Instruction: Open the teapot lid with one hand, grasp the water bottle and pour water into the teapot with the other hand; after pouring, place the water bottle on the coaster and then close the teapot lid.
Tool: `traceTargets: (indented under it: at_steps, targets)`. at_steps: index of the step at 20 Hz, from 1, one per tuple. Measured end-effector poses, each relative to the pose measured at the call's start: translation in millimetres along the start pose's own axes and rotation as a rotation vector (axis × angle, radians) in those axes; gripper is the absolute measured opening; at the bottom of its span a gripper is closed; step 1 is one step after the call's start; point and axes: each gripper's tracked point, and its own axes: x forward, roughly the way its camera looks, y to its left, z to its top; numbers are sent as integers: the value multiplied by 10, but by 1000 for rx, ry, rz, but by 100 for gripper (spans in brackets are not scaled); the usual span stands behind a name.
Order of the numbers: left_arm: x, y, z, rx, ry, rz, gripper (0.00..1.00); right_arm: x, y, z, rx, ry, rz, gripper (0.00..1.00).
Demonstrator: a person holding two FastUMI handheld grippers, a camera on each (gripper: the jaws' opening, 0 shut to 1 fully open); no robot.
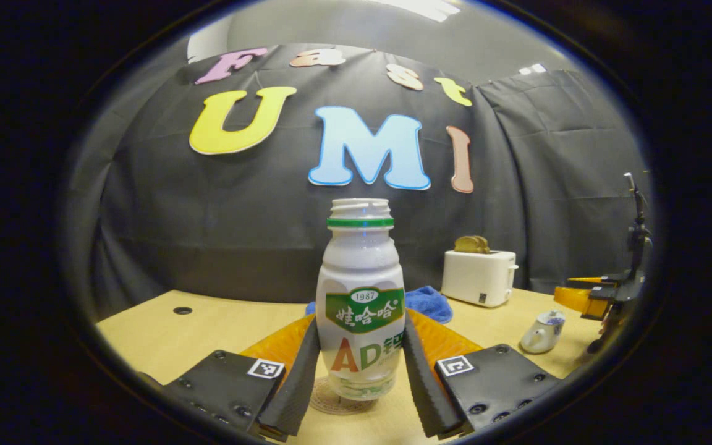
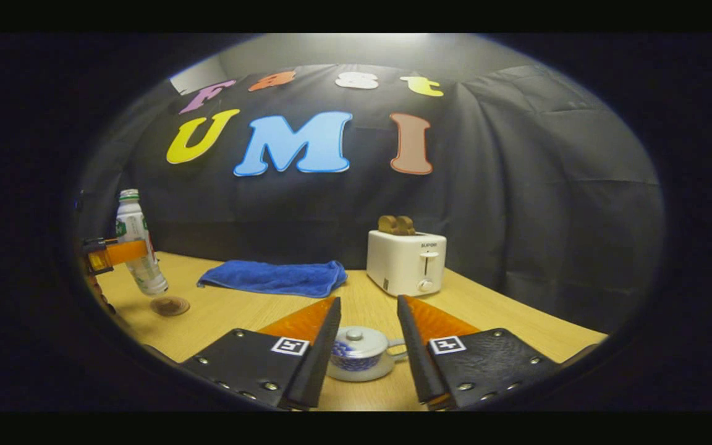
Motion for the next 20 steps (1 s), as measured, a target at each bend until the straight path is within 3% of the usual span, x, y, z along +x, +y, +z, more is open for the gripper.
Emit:
traceTargets:
  at_steps: [1, 3, 5, 6, 11, 12, 14, 16, 17, 18, 19, 20]
  targets:
    - [28, 54, -51, -13, 13, 6, 80, -15, 25, 38, 2, -20, 8, 66]
    - [110, 189, -221, -8, 58, 38, 75, -21, 86, 42, -4, -36, 27, 74]
    - [181, 239, -397, 7, 99, 53, 70, -20, 150, 10, -20, -28, 50, 74]
    - [212, 236, -462, 19, 113, 54, 80, -25, 162, 0, -24, -22, 57, 75]
    - [286, 186, -494, 70, 123, 51, 80, -22, 142, 20, -5, -30, 64, 75]
    - [296, 174, -491, 71, 123, 51, 75, -23, 134, 18, -3, -29, 64, 74]
    - [291, 177, -508, 68, 124, 53, 80, -16, 141, 13, -1, -27, 67, 75]
    - [290, 181, -515, 65, 127, 52, 75, -18, 157, -1, -6, -23, 72, 74]
    - [290, 184, -508, 62, 126, 53, 80, -14, 165, -9, -7, -20, 74, 75]
    - [296, 180, -506, 58, 122, 53, 70, -12, 168, -18, -8, -17, 76, 75]
    - [274, 174, -518, 63, 130, 49, 83, -9, 171, -32, -9, -14, 77, 75]
    - [292, 139, -578, 69, 145, 42, 87, -10, 174, -27, -9, -14, 78, 75]
